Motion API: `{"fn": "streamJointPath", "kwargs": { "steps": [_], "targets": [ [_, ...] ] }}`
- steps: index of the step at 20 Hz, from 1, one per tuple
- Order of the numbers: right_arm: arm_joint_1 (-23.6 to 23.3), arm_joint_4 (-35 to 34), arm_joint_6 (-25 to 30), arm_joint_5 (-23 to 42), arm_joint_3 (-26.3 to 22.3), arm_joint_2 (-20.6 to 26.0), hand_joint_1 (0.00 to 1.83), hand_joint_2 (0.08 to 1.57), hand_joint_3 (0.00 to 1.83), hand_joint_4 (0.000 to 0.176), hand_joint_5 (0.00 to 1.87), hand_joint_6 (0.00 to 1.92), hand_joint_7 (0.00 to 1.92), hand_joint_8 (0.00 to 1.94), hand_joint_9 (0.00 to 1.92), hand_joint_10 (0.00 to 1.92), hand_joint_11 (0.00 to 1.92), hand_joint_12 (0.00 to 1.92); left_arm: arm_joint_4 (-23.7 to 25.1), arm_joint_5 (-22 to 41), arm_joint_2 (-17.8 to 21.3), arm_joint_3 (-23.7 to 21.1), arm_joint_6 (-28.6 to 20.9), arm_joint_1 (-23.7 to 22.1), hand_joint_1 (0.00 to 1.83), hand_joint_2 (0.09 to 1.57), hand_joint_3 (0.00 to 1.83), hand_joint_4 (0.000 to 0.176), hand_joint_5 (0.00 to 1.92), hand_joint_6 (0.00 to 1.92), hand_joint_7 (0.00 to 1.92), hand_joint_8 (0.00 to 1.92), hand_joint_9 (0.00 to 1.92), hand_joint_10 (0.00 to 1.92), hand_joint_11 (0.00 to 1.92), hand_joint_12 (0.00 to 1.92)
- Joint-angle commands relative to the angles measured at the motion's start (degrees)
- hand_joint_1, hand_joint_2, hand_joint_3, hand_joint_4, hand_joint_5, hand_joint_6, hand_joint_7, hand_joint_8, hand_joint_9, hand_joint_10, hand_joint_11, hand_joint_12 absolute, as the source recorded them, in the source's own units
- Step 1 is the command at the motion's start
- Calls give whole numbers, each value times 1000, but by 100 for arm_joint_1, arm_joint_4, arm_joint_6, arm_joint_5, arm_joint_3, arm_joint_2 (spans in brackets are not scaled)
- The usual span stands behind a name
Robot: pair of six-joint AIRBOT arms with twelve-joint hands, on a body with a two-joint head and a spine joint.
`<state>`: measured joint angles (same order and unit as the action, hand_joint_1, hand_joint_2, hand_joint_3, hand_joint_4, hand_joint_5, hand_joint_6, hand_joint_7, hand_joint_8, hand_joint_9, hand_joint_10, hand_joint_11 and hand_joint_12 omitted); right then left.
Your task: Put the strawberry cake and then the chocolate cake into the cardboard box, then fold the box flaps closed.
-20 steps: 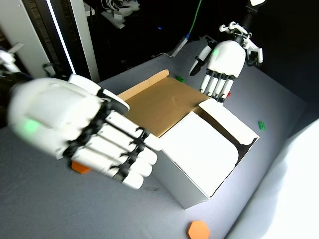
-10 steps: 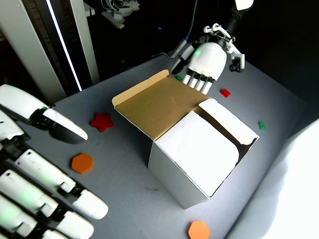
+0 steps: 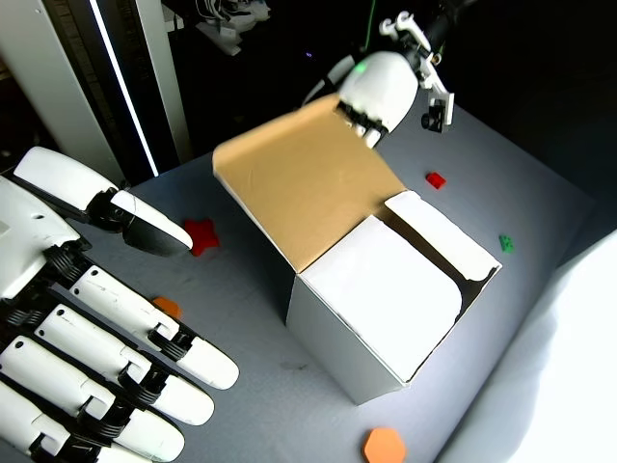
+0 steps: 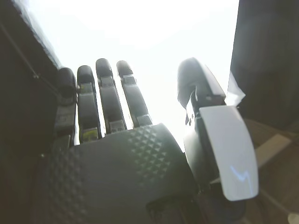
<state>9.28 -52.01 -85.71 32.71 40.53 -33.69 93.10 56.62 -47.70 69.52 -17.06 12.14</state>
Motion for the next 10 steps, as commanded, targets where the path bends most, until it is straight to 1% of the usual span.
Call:
{"fn": "streamJointPath", "kwargs": {
  "steps": [1, 3, 6, 7, 10],
  "targets": [
    [-98, 171, 41, 699, 17, 83, 0, 1364, 0, 0, 193, 7, 219, 5, 172, 13, 0, 486, -457, 149, 48, 28, -44, -105, 0, 1272, 0, 0, 182, 1, 182, 4, 161, 3, 0, 592],
    [-120, 126, 45, 789, 17, 74, 0, 1368, 1, 0, 194, 5, 193, 0, 155, 4, 0, 510, -458, -41, 18, 144, -117, -430, 0, 1276, 1, 0, 179, 0, 180, 3, 167, 5, 0, 598],
    [-124, 125, 45, 791, 17, 70, 0, 1363, 0, 0, 181, 4, 206, 5, 158, 5, 0, 470, -558, -223, -87, 330, -302, -631, 0, 1271, 0, 0, 176, 2, 173, 1, 162, 2, 0, 576],
    [-125, 125, 45, 787, 17, 69, 0, 1362, 0, 0, 180, 3, 217, 5, 169, 8, 0, 506, -557, -266, -142, 402, -330, -696, 0, 1272, 0, 0, 184, 6, 182, 5, 170, 5, 0, 575],
    [-125, 126, 44, 770, 17, 60, 0, 1367, 1, 0, 205, 11, 235, 5, 176, 9, 0, 552, -440, -308, -451, 738, -380, -991, 0, 1272, 0, 0, 185, 5, 171, 1, 161, 0, 0, 576]
  ]
}}
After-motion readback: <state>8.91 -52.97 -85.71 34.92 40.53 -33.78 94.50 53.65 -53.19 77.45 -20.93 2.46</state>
